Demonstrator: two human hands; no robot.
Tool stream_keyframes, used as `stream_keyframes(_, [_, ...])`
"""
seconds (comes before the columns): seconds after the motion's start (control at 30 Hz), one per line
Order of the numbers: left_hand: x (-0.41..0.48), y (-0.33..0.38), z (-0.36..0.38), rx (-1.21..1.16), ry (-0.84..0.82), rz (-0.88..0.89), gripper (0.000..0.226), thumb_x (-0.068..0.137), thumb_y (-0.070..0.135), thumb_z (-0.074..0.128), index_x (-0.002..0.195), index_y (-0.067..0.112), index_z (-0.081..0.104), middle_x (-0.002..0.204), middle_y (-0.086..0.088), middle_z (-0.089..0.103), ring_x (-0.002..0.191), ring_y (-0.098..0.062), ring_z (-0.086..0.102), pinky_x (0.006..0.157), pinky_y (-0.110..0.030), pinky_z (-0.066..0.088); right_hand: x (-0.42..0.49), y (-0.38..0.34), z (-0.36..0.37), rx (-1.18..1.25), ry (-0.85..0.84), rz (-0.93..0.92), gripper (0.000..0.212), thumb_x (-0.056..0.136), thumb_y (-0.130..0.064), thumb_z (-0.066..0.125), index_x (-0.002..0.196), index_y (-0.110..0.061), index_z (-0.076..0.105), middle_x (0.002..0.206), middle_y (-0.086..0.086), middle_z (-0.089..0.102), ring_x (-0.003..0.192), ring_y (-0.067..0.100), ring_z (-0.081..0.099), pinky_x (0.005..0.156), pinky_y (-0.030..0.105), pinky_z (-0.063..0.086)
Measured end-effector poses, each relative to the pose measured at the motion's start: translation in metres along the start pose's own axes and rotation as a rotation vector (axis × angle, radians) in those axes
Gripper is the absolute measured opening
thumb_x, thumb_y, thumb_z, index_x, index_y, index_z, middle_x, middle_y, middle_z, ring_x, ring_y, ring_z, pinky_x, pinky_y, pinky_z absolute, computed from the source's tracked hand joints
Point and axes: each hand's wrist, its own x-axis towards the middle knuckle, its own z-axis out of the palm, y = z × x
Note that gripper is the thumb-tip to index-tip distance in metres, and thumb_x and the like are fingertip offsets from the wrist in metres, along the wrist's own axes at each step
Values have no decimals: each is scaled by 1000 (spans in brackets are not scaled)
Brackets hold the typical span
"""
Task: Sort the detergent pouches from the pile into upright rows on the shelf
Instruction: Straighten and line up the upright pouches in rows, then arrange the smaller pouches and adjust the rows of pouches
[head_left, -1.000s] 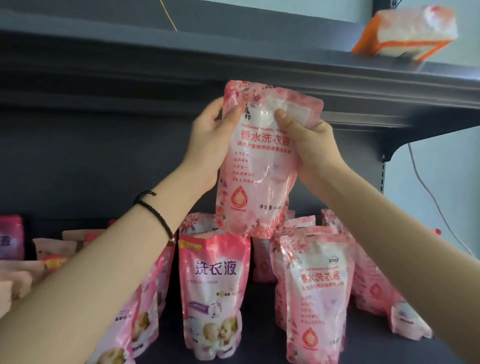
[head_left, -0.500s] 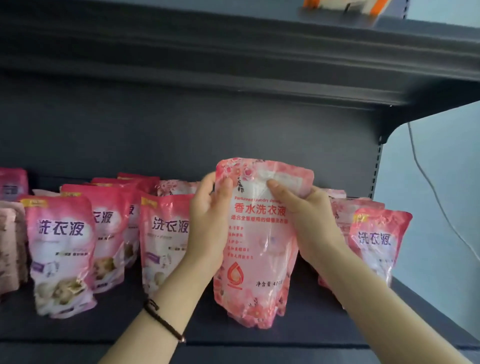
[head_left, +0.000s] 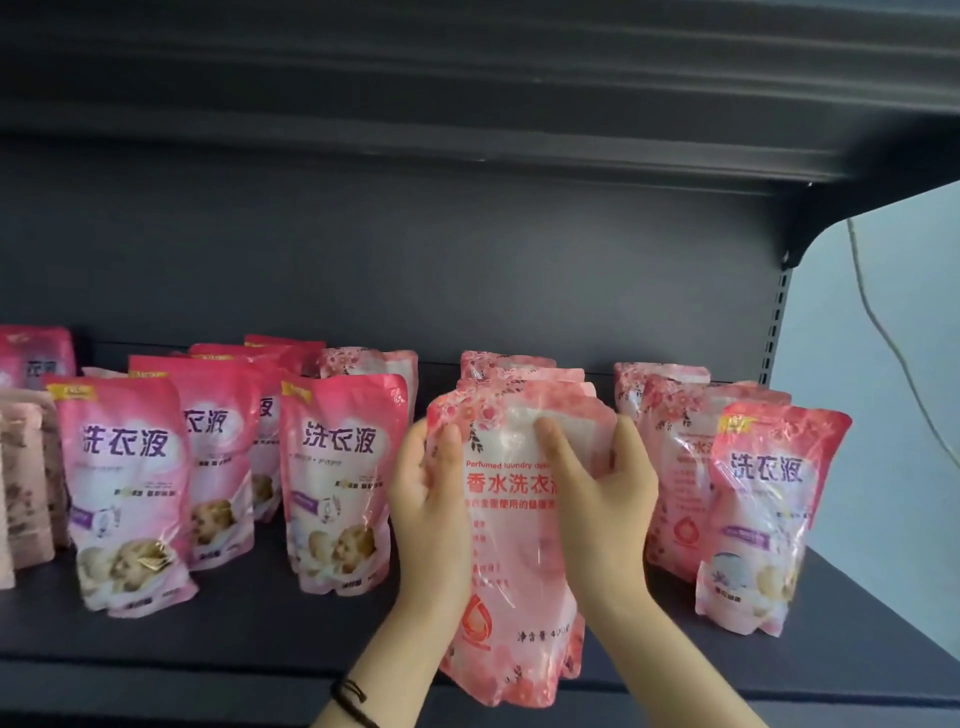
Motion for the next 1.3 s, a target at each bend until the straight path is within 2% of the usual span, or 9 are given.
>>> stream_keyframes(0.1, [-4,-12,1,-50,43,-19,17,95,37,51,103,36,67,103,7,72,100,-10,67,85,-32,52,-2,9,4,-151,127,-104,22,79,-32,74,76,-32,53,107,-18,44,110,16,42,95,32,40])
stream_keyframes(0.17, [-2,-17,4,-40,54,-9,19,96,37,51,103,28,67,96,5,72,91,-11,67,80,-35,52,4,13,6,-128,113,-88,24,81,-27,74,75,-32,52,115,-14,40,117,14,41,101,29,38])
stream_keyframes(0.27, [3,-24,9,-36,58,15,20,97,35,50,102,25,67,92,2,71,86,-12,66,76,-34,53,12,18,7,-109,59,-86,27,83,-27,71,91,-44,52,116,-20,44,109,-10,46,93,10,38])
stream_keyframes(0.37, [9,-32,13,-30,79,57,18,98,29,49,100,28,68,90,4,71,83,-7,67,71,-21,52,19,29,9,-109,71,-130,28,84,-25,70,96,-44,53,113,-14,53,102,-13,50,82,0,37])
stream_keyframes(0.6, [27,-56,25,-28,94,62,22,98,24,49,100,35,68,95,6,72,91,-10,68,76,-21,53,42,55,15,-117,91,-190,29,84,-23,71,92,-45,53,108,-12,54,99,-7,52,83,4,39])
stream_keyframes(0.97, [41,-72,28,6,66,40,21,98,31,47,103,21,65,93,3,70,88,-14,67,75,-29,56,58,74,17,-152,74,-245,29,86,-22,70,95,-44,53,109,-6,55,104,-6,51,88,5,39])
stream_keyframes(1.1, [40,-69,29,20,58,27,19,98,30,46,108,27,63,100,11,69,94,-6,66,79,-24,53,58,75,17,-161,61,-195,22,86,-26,69,100,-35,55,111,-3,54,103,-4,51,91,11,42])
stream_keyframes(1.2, [36,-56,24,135,36,113,30,99,20,46,119,41,50,117,27,59,115,3,53,90,-8,41,58,64,10,-189,-2,-183,23,86,-33,69,104,-31,56,110,-7,53,103,0,51,91,19,43])
stream_keyframes(1.3, [51,-26,15,279,-25,356,37,96,11,53,124,36,47,127,11,51,124,-8,47,98,-12,36,84,31,-2,-158,-49,-288,14,85,-38,59,99,-39,56,110,-8,55,104,8,55,88,20,44])
